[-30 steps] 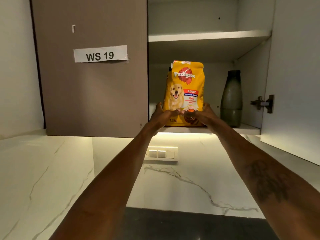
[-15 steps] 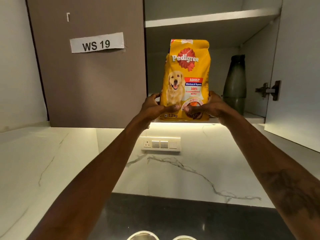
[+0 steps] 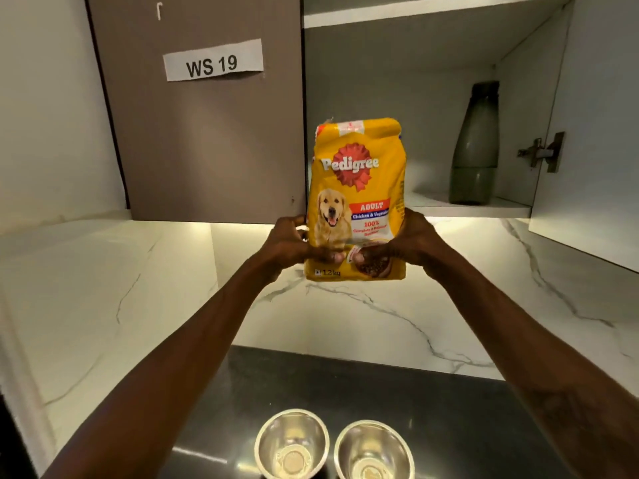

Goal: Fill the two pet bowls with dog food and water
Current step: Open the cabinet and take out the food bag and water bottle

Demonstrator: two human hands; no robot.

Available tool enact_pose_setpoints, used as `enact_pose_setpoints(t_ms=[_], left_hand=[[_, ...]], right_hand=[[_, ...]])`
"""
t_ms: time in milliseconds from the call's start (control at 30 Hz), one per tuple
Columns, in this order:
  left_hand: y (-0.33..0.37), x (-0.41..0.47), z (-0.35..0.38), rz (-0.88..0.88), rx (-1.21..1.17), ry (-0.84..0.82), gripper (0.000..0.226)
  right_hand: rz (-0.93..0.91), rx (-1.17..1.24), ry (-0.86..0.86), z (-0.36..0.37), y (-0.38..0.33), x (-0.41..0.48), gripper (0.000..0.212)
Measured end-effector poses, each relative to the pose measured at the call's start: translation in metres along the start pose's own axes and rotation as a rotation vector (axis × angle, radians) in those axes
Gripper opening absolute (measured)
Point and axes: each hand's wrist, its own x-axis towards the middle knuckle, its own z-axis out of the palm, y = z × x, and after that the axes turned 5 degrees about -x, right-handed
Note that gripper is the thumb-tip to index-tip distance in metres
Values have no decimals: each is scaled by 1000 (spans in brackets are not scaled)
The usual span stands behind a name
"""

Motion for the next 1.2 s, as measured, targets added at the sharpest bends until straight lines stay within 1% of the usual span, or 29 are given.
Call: enact_pose_setpoints(t_ms=[67,133,167,233,267,333,433,500,633,767,867,900,1000,1100,1200], left_hand=[[-17,-5,0,-26,-2,-4,102],[-35,-9,0,-47,-8,-5,96],[-45,-11,0,-53,-7,-7,96],[-67,-12,-1,-82,3,-17,97],[-78,-13,0,-98,5,-31,94],[-103,-16,2,-144,-4,-76,84],[-147,-15,2,-191,-1,-132,84],[-181,-11,0,-204,26,-159,83],[-252,-4,-1,-305,52,-236,89],[-327,3,4,-423,64,-320,89],[-376,14,10,-492,103,-336,91],[-389,18,13,-506,126,-326,94],[-422,26,21,-538,173,-308,101],[-451,24,28,-589,164,-318,99],[-467,16,30,-605,113,-283,103]], right_hand=[[13,12,-39,10,4,-7,88],[10,26,-83,21,9,-14,80],[11,27,-96,26,12,-16,83],[40,21,-99,40,28,-17,103],[52,25,-110,49,38,-18,109],[74,27,-150,71,61,-20,112],[154,43,-191,104,86,-23,110],[249,63,-235,127,105,-25,110],[347,38,-302,184,159,-23,112],[450,33,-353,241,217,-24,124],[504,37,-379,272,247,-24,136],[533,31,-384,281,254,-23,136],[591,19,-369,306,272,-23,125],[611,23,-380,329,291,-28,118],[615,22,-343,338,303,-36,116]])
